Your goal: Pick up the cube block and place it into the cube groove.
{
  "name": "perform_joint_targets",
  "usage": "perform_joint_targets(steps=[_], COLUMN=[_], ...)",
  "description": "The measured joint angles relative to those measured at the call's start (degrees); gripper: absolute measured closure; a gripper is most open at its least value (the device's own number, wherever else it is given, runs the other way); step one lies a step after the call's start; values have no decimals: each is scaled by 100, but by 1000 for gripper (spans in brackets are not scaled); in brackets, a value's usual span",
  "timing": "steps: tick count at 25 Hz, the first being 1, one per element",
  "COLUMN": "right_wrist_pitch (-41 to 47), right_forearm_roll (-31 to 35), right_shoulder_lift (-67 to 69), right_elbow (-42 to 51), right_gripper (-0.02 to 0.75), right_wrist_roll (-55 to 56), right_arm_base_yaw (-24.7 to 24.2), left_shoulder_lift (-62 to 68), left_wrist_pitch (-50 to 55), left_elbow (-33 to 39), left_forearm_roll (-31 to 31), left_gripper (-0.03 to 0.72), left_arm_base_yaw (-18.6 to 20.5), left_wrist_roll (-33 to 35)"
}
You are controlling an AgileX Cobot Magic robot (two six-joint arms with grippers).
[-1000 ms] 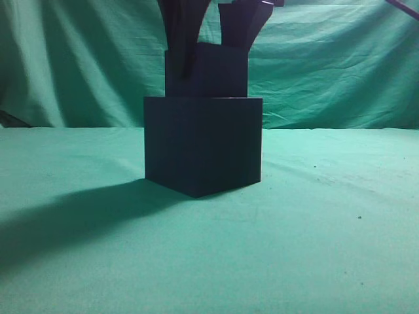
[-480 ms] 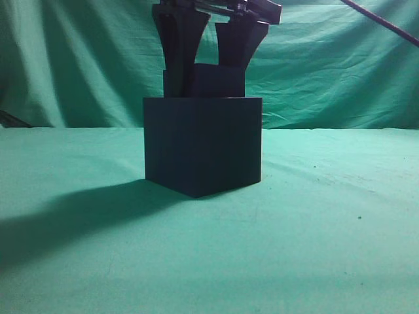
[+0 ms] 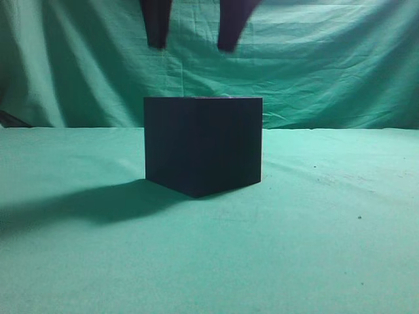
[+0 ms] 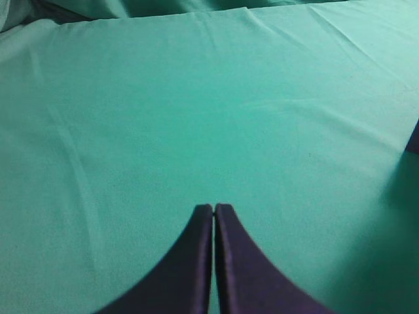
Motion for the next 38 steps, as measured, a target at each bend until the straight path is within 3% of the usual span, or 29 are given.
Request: perform_joint_targets(steps=[2, 6, 9, 12, 16, 27, 38], right_wrist_pitch=[0, 43, 105, 106, 123, 162, -1316], right_forearm_roll=[-70, -199, -184, 139, 217, -418, -88], right_shoulder_lift=[-95, -491, -946, -1463, -2344, -5577, -8152], right_elbow=[-399, -734, -743, -583, 127, 2988, 5422], right_gripper=[134, 393, 640, 738, 738, 738, 738], right_wrist_roll=[104, 252, 540, 707, 869, 1305, 1605], right_arm_base_yaw=[0, 0, 0, 0, 0, 0, 0], left_shoulder_lift=[0, 0, 0, 0, 0, 0, 0], left_wrist_pitch=[0, 0, 0, 0, 0, 0, 0], left_elbow=[0, 0, 0, 0, 0, 0, 0], left_forearm_roll=[0, 0, 0, 0, 0, 0, 0], left_gripper=[688, 688, 688, 688, 688, 688, 688], left_arm_base_yaw=[0, 0, 0, 0, 0, 0, 0], left_wrist_roll=[0, 0, 0, 0, 0, 0, 0])
